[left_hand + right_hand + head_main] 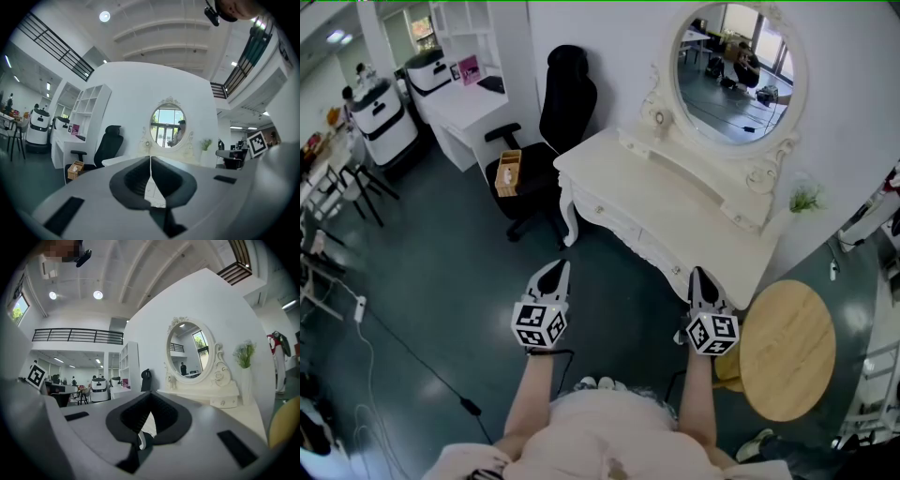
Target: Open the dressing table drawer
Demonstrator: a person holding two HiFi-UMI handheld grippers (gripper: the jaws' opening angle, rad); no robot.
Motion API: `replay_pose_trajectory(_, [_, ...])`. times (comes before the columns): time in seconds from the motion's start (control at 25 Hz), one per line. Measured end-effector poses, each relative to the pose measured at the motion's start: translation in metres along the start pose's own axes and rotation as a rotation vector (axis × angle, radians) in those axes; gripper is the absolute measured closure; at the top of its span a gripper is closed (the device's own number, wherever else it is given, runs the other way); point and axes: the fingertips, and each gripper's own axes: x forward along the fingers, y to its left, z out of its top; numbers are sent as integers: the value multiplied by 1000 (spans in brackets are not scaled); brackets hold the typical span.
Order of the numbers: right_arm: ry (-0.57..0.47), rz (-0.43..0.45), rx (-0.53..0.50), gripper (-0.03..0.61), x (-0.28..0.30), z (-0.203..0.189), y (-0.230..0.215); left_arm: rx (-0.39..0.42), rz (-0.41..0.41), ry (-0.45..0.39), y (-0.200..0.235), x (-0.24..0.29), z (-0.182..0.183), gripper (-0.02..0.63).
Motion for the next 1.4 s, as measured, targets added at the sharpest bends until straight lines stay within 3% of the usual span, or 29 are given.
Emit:
replay_pose_trajectory(0.12, [-3,-7,4,563,-2,1,-2,-30,-45,-3,-4,1,-1,584])
replay_pose_trajectory(0.4, [-4,-10,4,563,-6,2,4,-1,-106,-1,-5,-5,6,571])
replay_pose_trajectory(0.48, [-3,-11,8,563,-8,1,5,-15,-116,-20,-4,-7,10,423])
replay_pose_trajectory(0.56, [-4,-12,12,563,-9,0,6,-25,-117,-44,-4,-10,12,346])
replay_pose_trajectory(0.76, [1,-20,19,563,-13,-5,9,-10,-117,-94,-5,-13,14,234])
replay_pose_trajectory(1.4, [-1,-91,37,563,-34,-23,10,27,-157,-56,-6,-14,-1,216])
